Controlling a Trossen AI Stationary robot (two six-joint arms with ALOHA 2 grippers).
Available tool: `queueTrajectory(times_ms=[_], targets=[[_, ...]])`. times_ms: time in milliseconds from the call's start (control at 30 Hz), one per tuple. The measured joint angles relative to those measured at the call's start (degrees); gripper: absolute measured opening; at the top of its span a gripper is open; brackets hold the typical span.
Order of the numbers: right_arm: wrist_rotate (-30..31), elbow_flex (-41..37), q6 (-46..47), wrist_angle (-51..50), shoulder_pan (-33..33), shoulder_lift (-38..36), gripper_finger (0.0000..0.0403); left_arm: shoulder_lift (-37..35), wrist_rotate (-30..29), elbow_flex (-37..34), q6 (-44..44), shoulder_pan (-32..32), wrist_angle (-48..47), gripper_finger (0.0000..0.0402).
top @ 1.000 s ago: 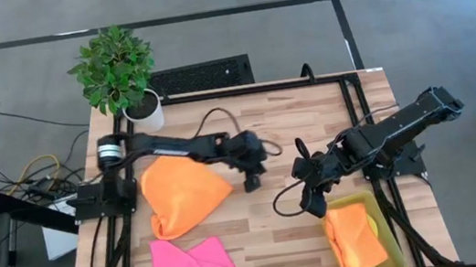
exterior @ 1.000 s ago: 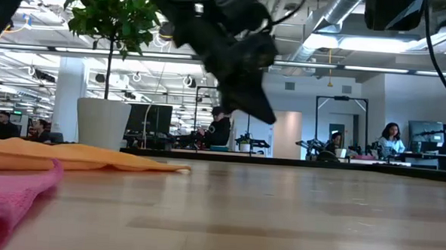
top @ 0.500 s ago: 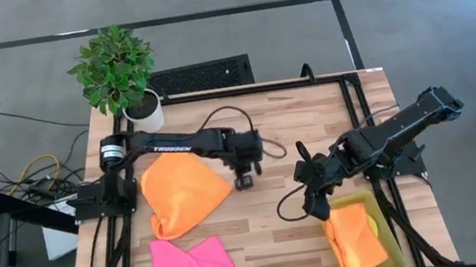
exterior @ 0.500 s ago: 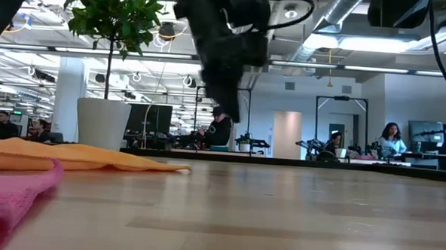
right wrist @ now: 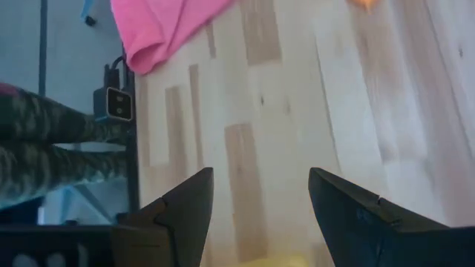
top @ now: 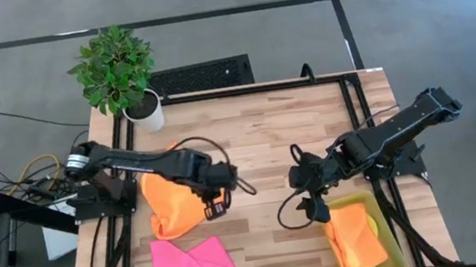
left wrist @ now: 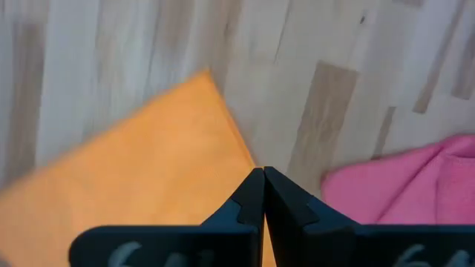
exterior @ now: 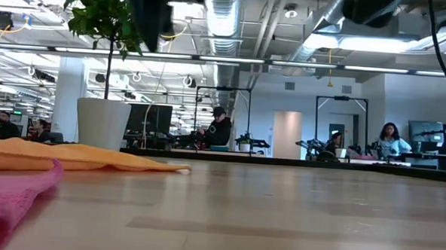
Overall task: Fold microfiber towels
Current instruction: Fold the orange cloth
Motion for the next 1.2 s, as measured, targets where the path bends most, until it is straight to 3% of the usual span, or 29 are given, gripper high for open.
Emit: queueTrajectory(times_ms=[233,500,867,1200], targets=[[-0.42,0.00,-22.07,11.04,-4.30,5.81,0.0244,-4.89,-5.13,-0.02,-19.75,-6.35,-10.48,0.0000],[-0.44,0.00,-47.01,25.52,-8.85,17.33,0.0244,-10.12,-9.10,-0.02,-35.46,-12.15,-13.13,0.0000],[-0.28,0.04,-50.91,42.73,-13.32,30.86,0.0244,-12.41,-10.49,-0.02,-45.65,-16.74,-15.53,0.0000],[-0.31,6.41,-56.05,43.04,-17.05,40.51,0.0244,-12.43,-10.42,-0.02,-46.87,-16.91,-16.24,0.0000]])
